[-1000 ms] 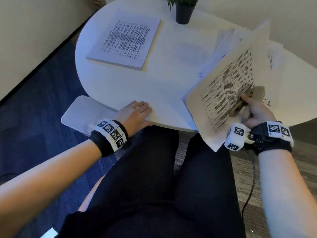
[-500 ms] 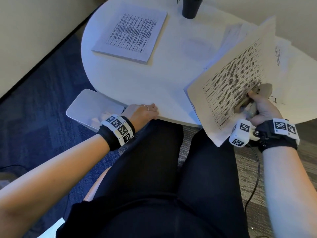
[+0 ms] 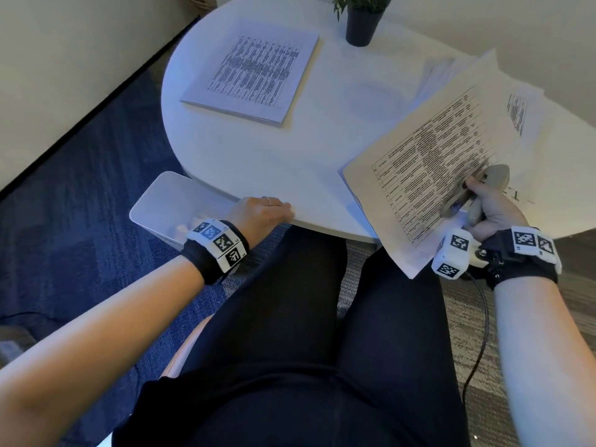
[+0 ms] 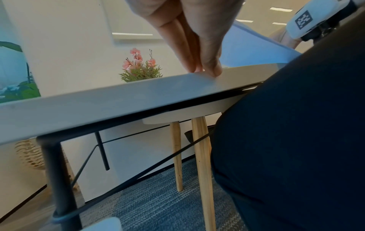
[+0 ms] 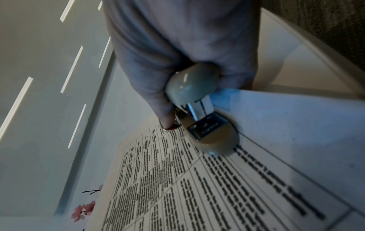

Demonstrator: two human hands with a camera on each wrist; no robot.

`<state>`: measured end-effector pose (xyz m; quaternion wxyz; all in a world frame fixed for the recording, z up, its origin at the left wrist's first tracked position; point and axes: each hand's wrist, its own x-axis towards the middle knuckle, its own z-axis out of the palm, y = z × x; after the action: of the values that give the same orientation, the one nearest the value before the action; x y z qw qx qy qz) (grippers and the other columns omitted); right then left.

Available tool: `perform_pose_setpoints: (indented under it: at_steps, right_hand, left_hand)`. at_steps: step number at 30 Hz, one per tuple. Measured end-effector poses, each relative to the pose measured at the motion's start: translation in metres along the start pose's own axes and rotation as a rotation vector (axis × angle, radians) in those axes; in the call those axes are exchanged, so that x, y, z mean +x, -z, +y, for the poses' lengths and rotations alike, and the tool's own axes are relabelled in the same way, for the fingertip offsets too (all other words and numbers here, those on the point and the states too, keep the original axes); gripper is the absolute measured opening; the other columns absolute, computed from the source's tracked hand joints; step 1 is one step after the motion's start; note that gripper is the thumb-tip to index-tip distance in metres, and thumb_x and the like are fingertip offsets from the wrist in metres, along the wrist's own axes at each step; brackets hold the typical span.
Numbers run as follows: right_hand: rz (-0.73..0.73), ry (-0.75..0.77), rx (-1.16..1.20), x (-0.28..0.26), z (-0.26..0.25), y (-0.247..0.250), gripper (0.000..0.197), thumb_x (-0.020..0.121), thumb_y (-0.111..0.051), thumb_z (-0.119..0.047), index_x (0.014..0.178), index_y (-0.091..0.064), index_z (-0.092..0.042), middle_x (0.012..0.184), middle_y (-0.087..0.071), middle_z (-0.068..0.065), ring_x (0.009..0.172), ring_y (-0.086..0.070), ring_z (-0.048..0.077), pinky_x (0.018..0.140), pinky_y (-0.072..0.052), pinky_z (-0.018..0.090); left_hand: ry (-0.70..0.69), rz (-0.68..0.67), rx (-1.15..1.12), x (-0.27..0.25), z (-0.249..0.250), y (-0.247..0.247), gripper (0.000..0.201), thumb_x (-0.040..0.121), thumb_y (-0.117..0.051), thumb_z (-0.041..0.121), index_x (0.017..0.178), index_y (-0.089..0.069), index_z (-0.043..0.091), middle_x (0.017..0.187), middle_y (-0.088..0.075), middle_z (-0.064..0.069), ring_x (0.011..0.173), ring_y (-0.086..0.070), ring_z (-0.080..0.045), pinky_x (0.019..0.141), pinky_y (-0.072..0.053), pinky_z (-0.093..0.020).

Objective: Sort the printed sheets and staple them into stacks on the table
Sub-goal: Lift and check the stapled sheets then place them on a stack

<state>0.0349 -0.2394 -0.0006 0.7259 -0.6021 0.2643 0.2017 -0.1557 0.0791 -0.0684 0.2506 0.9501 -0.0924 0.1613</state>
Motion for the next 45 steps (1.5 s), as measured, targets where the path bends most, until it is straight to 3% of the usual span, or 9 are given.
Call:
perform_pose_setpoints:
  at_steps: [5, 13, 17, 20, 26, 31, 37, 40, 45]
  right_hand:
    - [0.033, 0.011, -0.026, -0.002, 0.001, -0.001, 0.022, 0.094, -0.058, -0.021, 0.074, -0.051, -0.014, 0.042, -0.058, -0.003, 0.036, -0.056, 0.007, 0.037, -0.049, 0.023]
    - [0.039, 0.000, -0.082, 0.004, 0.000, 0.001, 0.023, 0.092, -0.061, -0.027, 0.073, -0.051, -0.017, 0.055, -0.061, -0.002, 0.046, -0.056, 0.010, 0.044, -0.053, 0.027]
    - [0.037, 0.006, -0.088, 0.008, 0.001, 0.002, 0.021, 0.091, -0.062, -0.029, 0.075, -0.053, -0.018, 0.054, -0.064, -0.005, 0.051, -0.057, 0.008, 0.058, -0.056, 0.028]
    - [0.012, 0.003, -0.098, 0.006, 0.001, 0.000, 0.023, 0.093, -0.058, -0.029, 0.075, -0.052, -0.017, 0.055, -0.064, -0.003, 0.047, -0.060, 0.010, 0.048, -0.055, 0.030]
    - [0.031, 0.007, -0.097, -0.003, 0.000, -0.003, 0.023, 0.096, -0.054, -0.026, 0.076, -0.049, -0.016, 0.041, -0.059, -0.006, 0.035, -0.057, 0.006, 0.033, -0.047, 0.023]
    - [0.013, 0.003, -0.090, -0.006, 0.000, -0.004, 0.024, 0.095, -0.055, -0.028, 0.076, -0.048, -0.014, 0.045, -0.059, -0.001, 0.036, -0.058, 0.010, 0.036, -0.046, 0.020]
    - [0.057, 0.015, -0.123, 0.000, 0.000, -0.002, 0.026, 0.091, -0.062, -0.032, 0.076, -0.047, -0.016, 0.058, -0.058, 0.008, 0.045, -0.052, 0.017, 0.036, -0.045, 0.020]
    - [0.057, 0.016, -0.122, 0.000, 0.000, -0.001, 0.027, 0.095, -0.056, -0.027, 0.073, -0.045, -0.016, 0.040, -0.052, 0.003, 0.031, -0.047, 0.011, 0.031, -0.040, 0.015]
    - [0.115, 0.053, -0.106, 0.004, 0.003, 0.001, 0.027, 0.092, -0.062, -0.027, 0.072, -0.047, -0.018, 0.042, -0.042, 0.003, 0.032, -0.029, 0.011, 0.032, -0.033, 0.011]
  left_hand:
    - [0.228, 0.065, -0.212, 0.007, -0.001, 0.010, 0.008, 0.073, -0.079, 0.008, 0.081, -0.078, 0.008, 0.078, -0.074, -0.005, 0.073, -0.064, 0.003, 0.078, -0.044, 0.000]
    - [0.785, 0.413, -0.523, 0.017, -0.025, 0.031, 0.013, 0.075, -0.079, 0.012, 0.086, -0.074, 0.016, 0.083, -0.073, -0.002, 0.074, -0.070, -0.005, 0.079, -0.054, -0.015]
    - [0.449, 0.238, -0.312, 0.014, -0.021, 0.028, 0.021, 0.078, -0.077, 0.028, 0.095, -0.075, 0.017, 0.098, -0.071, 0.001, 0.082, -0.066, 0.002, 0.084, -0.051, -0.015]
    - [0.067, -0.045, -0.028, 0.011, -0.018, 0.013, 0.040, 0.073, -0.071, 0.046, 0.103, -0.074, 0.019, 0.105, -0.065, -0.002, 0.092, -0.058, -0.018, 0.080, -0.045, -0.029]
    - [-0.001, -0.094, 0.029, 0.010, -0.022, 0.001, 0.023, 0.077, -0.074, 0.027, 0.095, -0.076, 0.012, 0.091, -0.064, -0.005, 0.085, -0.047, -0.010, 0.070, -0.046, -0.025]
    - [0.139, -0.107, 0.048, 0.004, -0.024, -0.013, 0.029, 0.089, -0.056, 0.024, 0.097, -0.072, 0.002, 0.079, -0.048, 0.018, 0.074, -0.045, 0.002, 0.076, -0.037, -0.017]
    - [0.062, 0.058, -0.119, -0.010, -0.032, 0.001, 0.023, 0.085, -0.061, 0.025, 0.086, -0.078, 0.011, 0.078, -0.065, -0.005, 0.072, -0.055, -0.009, 0.064, -0.046, -0.016]
    - [0.235, 0.229, -0.083, -0.021, -0.041, 0.016, 0.016, 0.086, -0.064, 0.018, 0.091, -0.076, 0.009, 0.079, -0.061, 0.003, 0.070, -0.054, -0.013, 0.067, -0.041, -0.011]
    - [0.991, 0.511, 0.089, -0.072, -0.087, 0.048, 0.026, 0.093, -0.056, 0.023, 0.114, -0.070, 0.014, 0.105, -0.069, -0.016, 0.100, -0.063, -0.032, 0.094, -0.042, -0.029]
